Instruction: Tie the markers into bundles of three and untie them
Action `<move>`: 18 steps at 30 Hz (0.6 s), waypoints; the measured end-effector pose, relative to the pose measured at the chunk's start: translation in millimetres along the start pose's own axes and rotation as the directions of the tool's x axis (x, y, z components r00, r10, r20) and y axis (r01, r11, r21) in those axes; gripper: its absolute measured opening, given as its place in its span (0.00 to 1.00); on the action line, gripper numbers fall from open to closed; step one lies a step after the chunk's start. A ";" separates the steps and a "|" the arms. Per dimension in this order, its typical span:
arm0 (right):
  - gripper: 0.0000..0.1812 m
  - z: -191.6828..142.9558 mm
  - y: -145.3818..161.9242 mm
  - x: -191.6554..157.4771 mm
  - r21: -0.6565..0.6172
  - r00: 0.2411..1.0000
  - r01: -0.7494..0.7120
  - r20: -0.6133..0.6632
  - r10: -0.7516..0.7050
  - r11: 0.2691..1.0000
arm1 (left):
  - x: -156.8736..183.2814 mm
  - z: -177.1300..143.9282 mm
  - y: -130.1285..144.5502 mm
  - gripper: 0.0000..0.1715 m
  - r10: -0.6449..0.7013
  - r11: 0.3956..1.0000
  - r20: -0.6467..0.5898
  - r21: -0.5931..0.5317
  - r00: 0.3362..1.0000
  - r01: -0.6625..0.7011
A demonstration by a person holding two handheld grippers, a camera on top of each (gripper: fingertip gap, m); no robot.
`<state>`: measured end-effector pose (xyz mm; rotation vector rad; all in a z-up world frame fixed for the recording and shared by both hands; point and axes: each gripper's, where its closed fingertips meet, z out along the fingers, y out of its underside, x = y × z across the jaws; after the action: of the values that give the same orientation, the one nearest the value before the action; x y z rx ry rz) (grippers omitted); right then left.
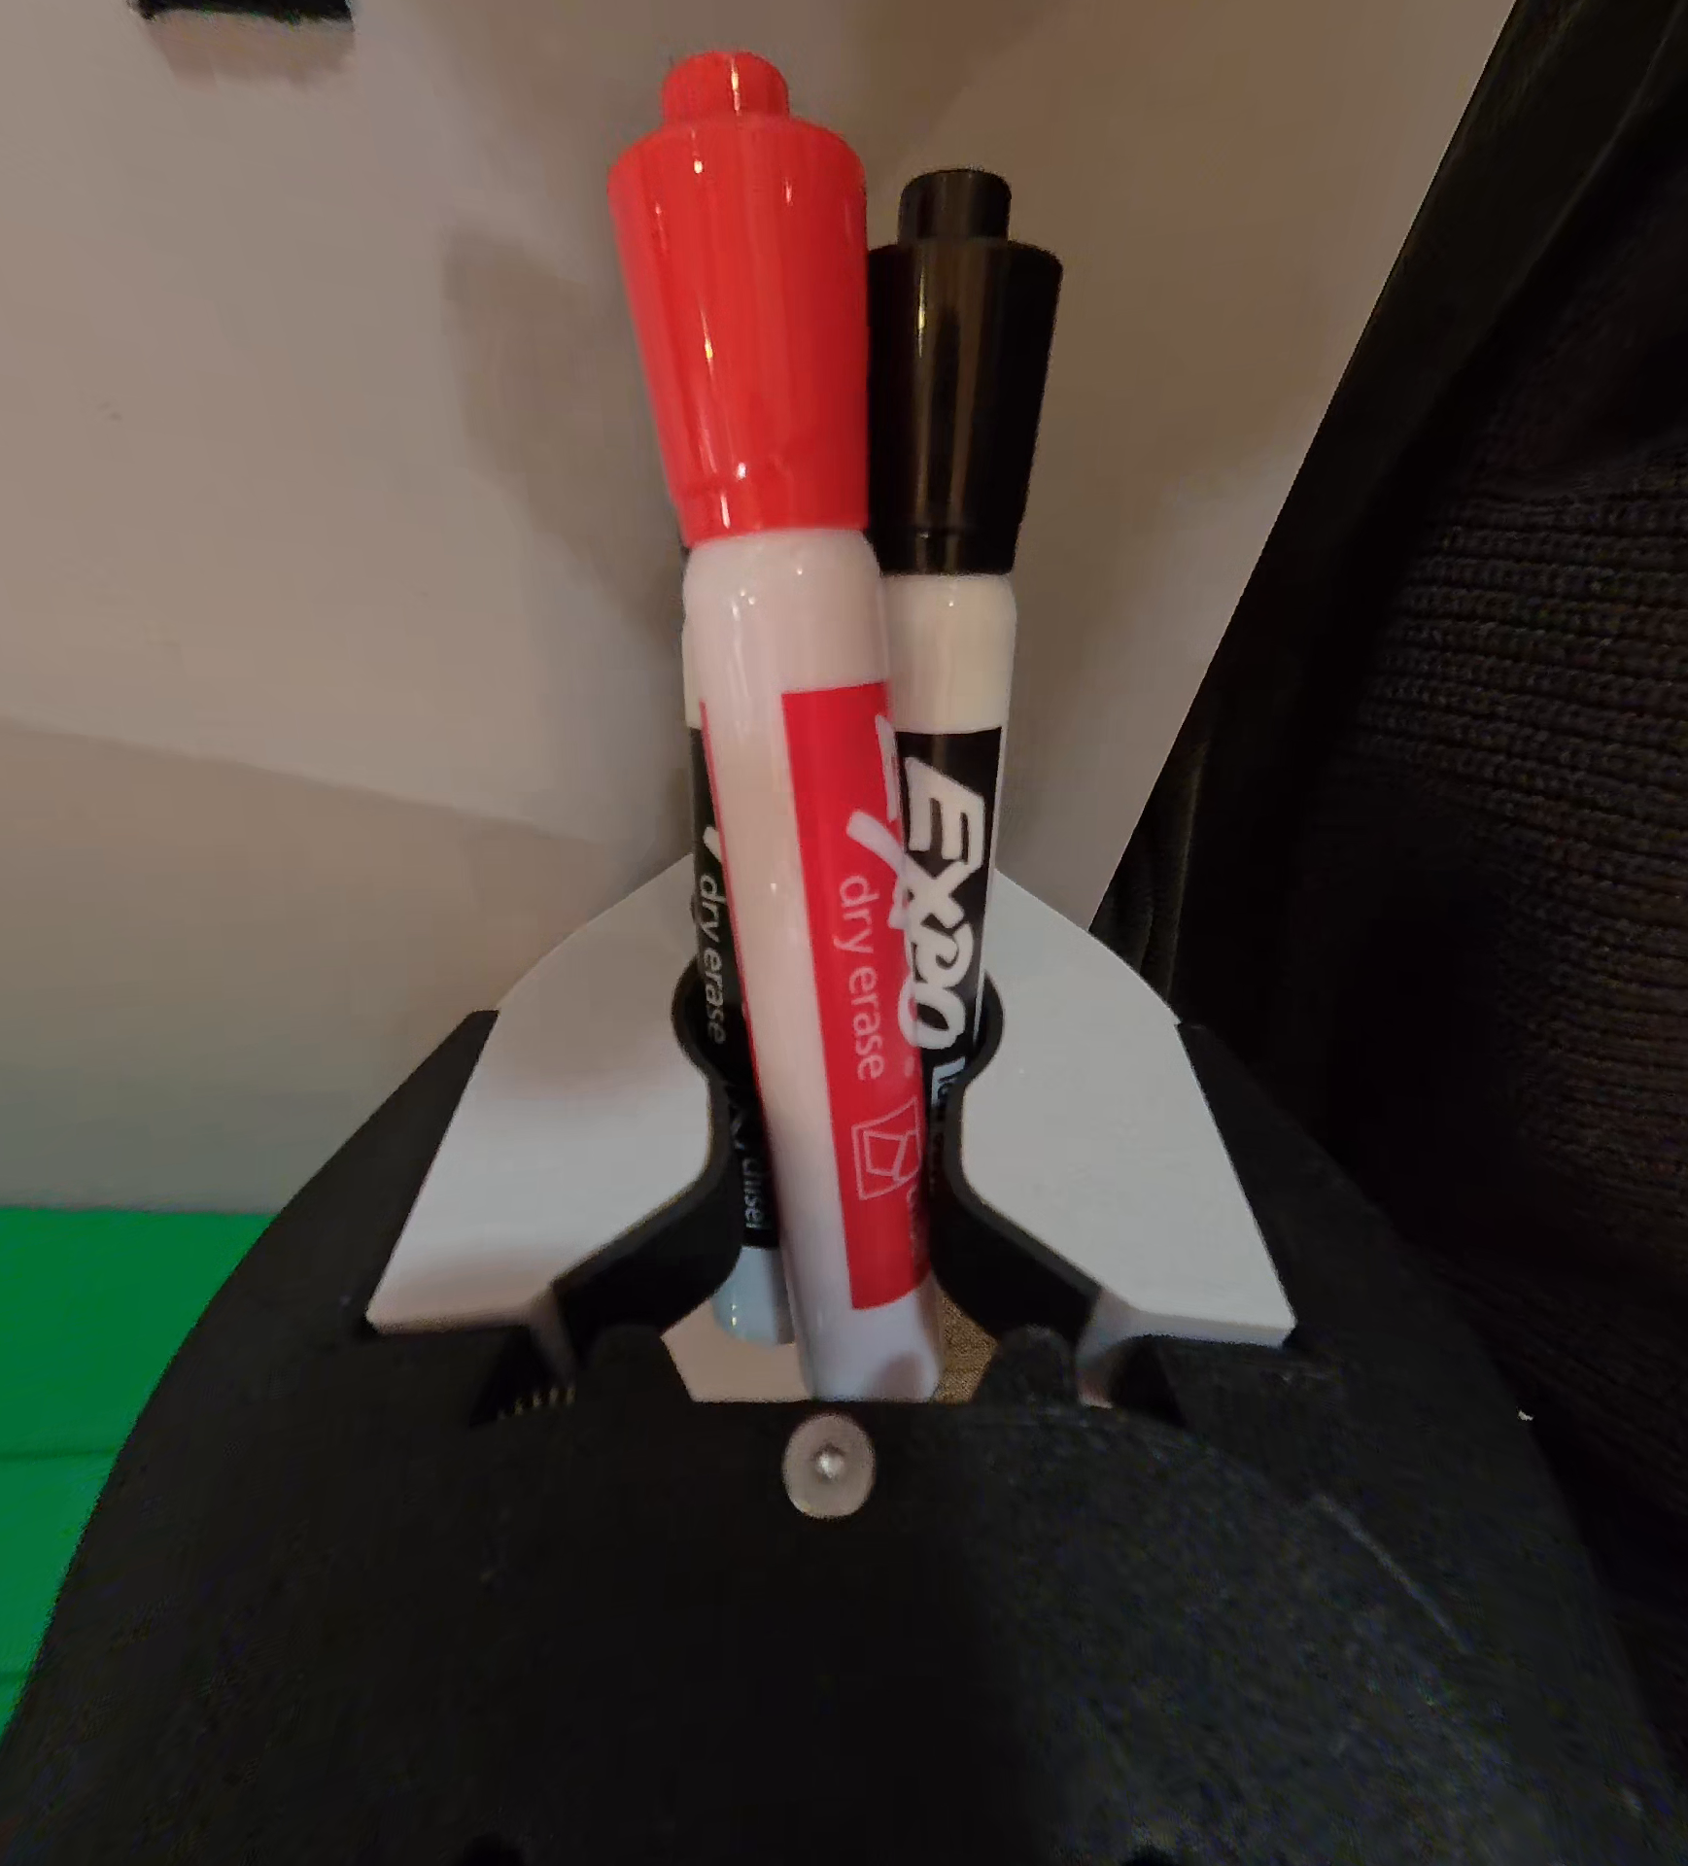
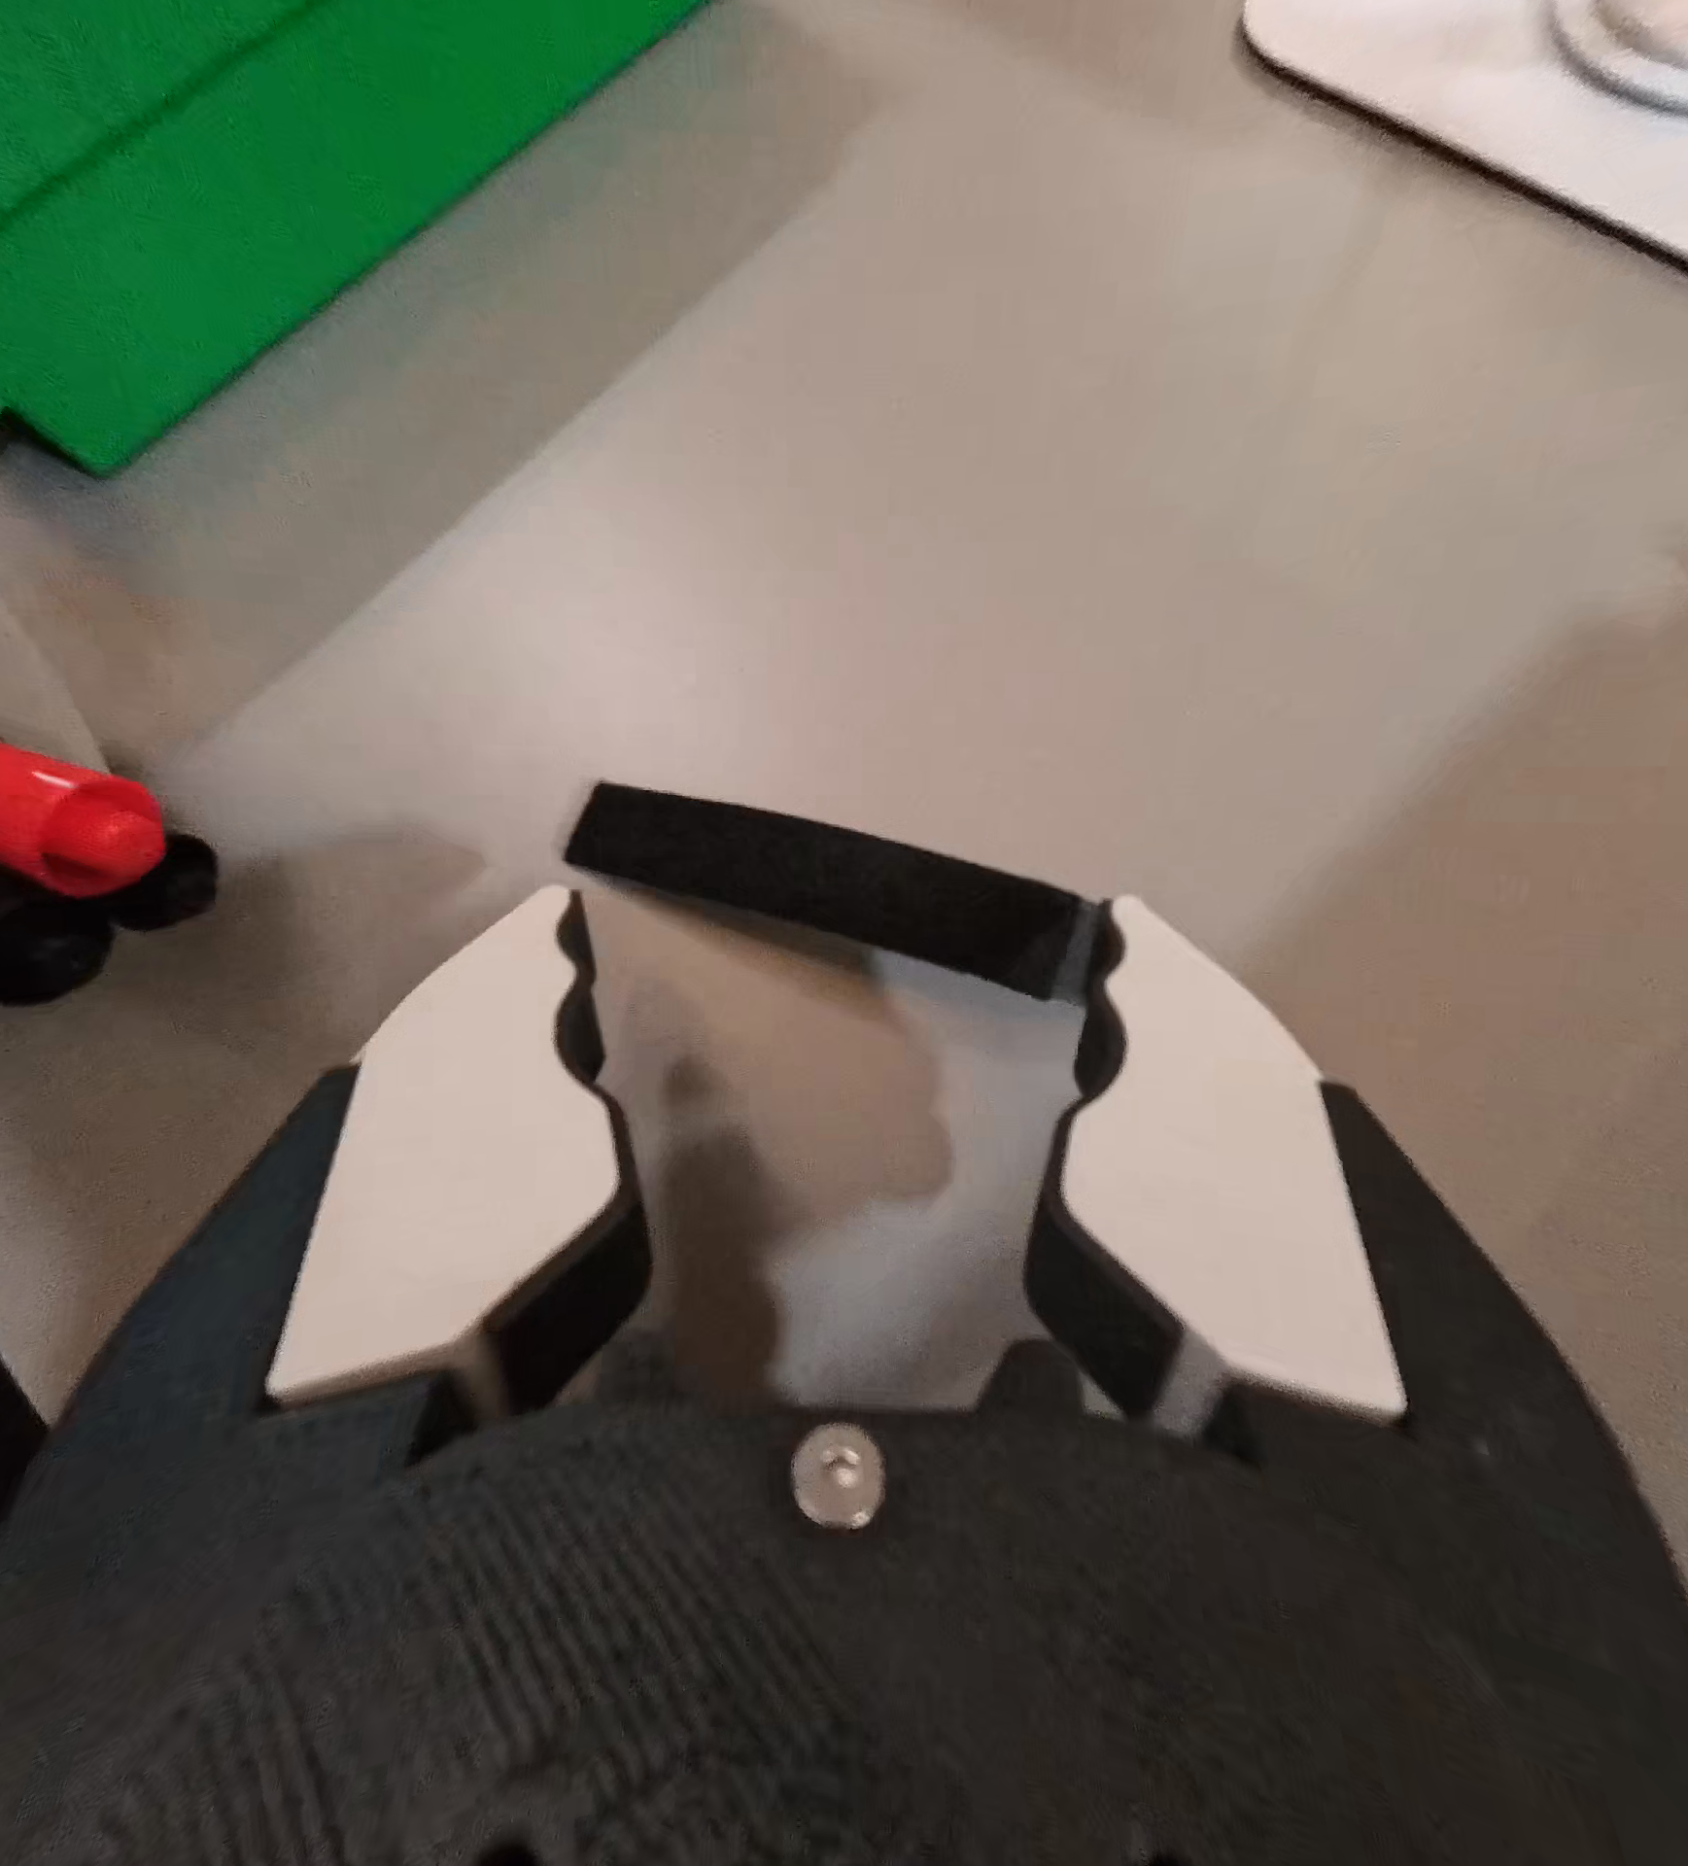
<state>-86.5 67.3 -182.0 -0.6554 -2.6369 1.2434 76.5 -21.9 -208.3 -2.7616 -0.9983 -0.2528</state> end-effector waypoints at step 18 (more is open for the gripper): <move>0.40 2.7 3.3 -14.1 -0.054 0.988 0.135 0.088 -0.130 0.989 | -0.2 -0.2 -0.3 0.26 -0.002 1.000 -0.002 0.003 1.000 0.002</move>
<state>-73.7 60.9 -185.6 -0.4362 -2.7445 1.1844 76.2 -21.9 -208.1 -2.7572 -1.0004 -0.2538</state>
